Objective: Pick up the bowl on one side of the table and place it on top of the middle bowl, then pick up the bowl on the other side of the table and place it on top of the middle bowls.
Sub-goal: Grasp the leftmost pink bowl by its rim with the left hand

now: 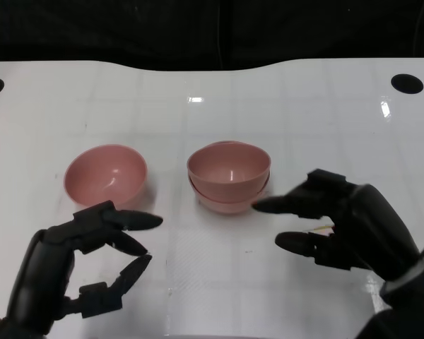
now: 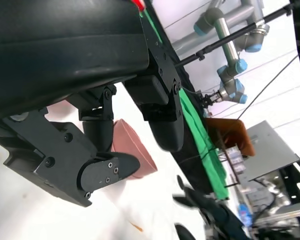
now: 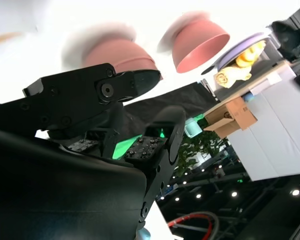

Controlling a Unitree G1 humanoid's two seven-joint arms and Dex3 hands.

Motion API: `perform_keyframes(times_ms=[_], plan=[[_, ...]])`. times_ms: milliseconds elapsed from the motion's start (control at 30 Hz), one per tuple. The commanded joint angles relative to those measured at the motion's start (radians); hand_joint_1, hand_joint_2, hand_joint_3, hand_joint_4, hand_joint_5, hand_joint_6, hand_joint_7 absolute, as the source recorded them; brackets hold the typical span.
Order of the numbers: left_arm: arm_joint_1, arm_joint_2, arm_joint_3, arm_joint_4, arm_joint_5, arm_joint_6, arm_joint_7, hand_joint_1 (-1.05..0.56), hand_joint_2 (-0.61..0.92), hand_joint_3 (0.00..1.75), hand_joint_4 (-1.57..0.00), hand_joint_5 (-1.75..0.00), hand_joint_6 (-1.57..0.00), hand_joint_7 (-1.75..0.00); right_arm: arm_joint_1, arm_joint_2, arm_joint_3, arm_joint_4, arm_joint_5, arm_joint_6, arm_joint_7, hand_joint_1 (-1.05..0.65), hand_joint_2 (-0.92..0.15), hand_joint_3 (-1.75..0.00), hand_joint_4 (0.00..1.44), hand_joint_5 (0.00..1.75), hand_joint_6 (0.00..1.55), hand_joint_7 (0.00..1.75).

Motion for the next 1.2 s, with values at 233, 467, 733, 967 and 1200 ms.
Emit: perform_keyframes(times_ms=[233, 467, 733, 967, 1200], plan=[[-0.011, 0.125, 0.045, -0.174, 0.217, 0.153, 0.024, -0.37, 0.92, 0.08, -0.51, -0.49, -0.61, 0.0, 0.141, 0.001, -0.059, -0.069, 0.301, -0.07, 0.197, -0.11, -0.53, -0.96, 0.71, 1.28, 0.84, 0.88], [-0.056, 0.172, 0.023, -0.252, 0.501, 0.273, 0.07, -0.51, 0.92, 0.12, -0.51, -0.24, -0.49, 0.0, 0.224, 0.014, -0.105, -0.139, 0.417, -0.021, 0.324, -0.08, -0.41, -1.35, 0.84, 1.46, 0.9, 1.2], [-0.116, 0.156, -0.08, -0.313, 0.806, 0.504, 0.038, -0.56, 0.92, 0.08, -0.47, -0.15, -0.43, 0.0, 0.251, 0.054, -0.137, -0.139, 0.5, 0.002, 0.42, -0.21, -0.38, -1.35, 0.92, 1.75, 0.8, 1.56], [-0.202, 0.142, -0.18, -0.248, 0.981, 0.677, -0.003, -0.57, 0.92, 0.04, -0.5, -0.15, -0.44, -0.01, 0.249, 0.086, -0.168, -0.137, 0.484, 0.005, 0.434, -0.22, -0.45, -1.28, 0.93, 1.75, 0.77, 1.6], [-0.292, 0.124, -0.27, -0.127, 1.113, 0.824, -0.045, -0.6, 0.92, 0.02, -0.51, -0.12, -0.43, 0.0, 0.247, 0.103, -0.187, -0.141, 0.483, 0.022, 0.454, -0.23, -0.45, -1.28, 0.94, 1.75, 0.77, 1.61]])
